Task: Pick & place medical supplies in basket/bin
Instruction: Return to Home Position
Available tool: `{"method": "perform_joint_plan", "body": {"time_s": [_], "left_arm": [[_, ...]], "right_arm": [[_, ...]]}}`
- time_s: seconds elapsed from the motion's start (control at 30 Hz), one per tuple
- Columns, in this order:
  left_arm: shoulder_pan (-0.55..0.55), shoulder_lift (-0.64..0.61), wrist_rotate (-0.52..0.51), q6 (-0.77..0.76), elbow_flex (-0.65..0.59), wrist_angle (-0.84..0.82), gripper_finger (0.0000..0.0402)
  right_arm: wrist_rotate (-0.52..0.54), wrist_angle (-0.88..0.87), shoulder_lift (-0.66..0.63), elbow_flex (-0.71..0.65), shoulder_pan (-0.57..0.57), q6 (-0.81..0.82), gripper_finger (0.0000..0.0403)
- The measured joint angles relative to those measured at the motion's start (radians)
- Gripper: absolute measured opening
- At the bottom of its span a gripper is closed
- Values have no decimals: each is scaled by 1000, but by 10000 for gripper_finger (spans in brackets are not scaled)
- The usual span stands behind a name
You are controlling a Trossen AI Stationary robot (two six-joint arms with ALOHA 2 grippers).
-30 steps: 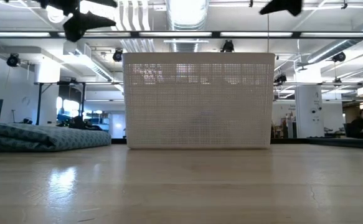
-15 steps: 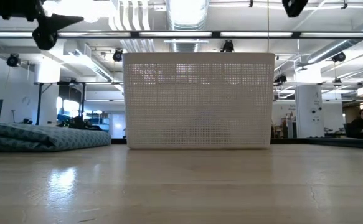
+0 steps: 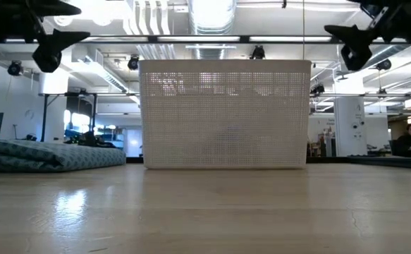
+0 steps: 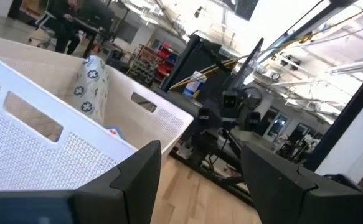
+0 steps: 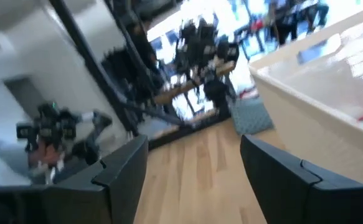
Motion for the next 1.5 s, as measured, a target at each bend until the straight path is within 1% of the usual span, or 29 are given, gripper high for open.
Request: {"method": "perform_joint_plan", "body": {"time_s": [0.13, 0.33, 0.47, 0.57, 0.7, 0.77, 1.1, 1.2, 1.3, 1.43, 1.5], "left_arm": [[0, -27, 0, 7, -18, -2, 203], [0, -20, 0, 7, -24, -26, 203], [0, -16, 0, 22, -19, -28, 203], [0, -33, 0, 28, -19, -61, 203], [0, -51, 2, 9, -19, -127, 203], [0, -49, 2, 0, -19, -126, 203], [-1, 91, 2, -1, -38, -136, 203], [-1, 69, -1, -1, -93, -117, 203], [0, 14, -1, -3, -184, -125, 203], [0, -1, 8, 1, -165, -95, 203], [0, -31, 10, 1, -160, -91, 203]], "right_arm": [[17, 113, -64, -106, 2, 3, 244], [19, 273, -90, -243, 2, 19, 244], [22, 258, -80, -243, 2, -22, 247], [17, 237, -81, -243, 2, -61, 251], [17, 220, -76, -243, 1, -51, 254], [17, 218, -73, -243, 1, -50, 253], [15, 209, -73, -243, 1, -48, 249], [15, 202, -101, -243, 1, -48, 251], [15, 179, -159, -243, 1, -48, 251], [17, 186, -258, -242, 1, -48, 246], [15, 181, -297, -243, 0, -47, 245]]}}
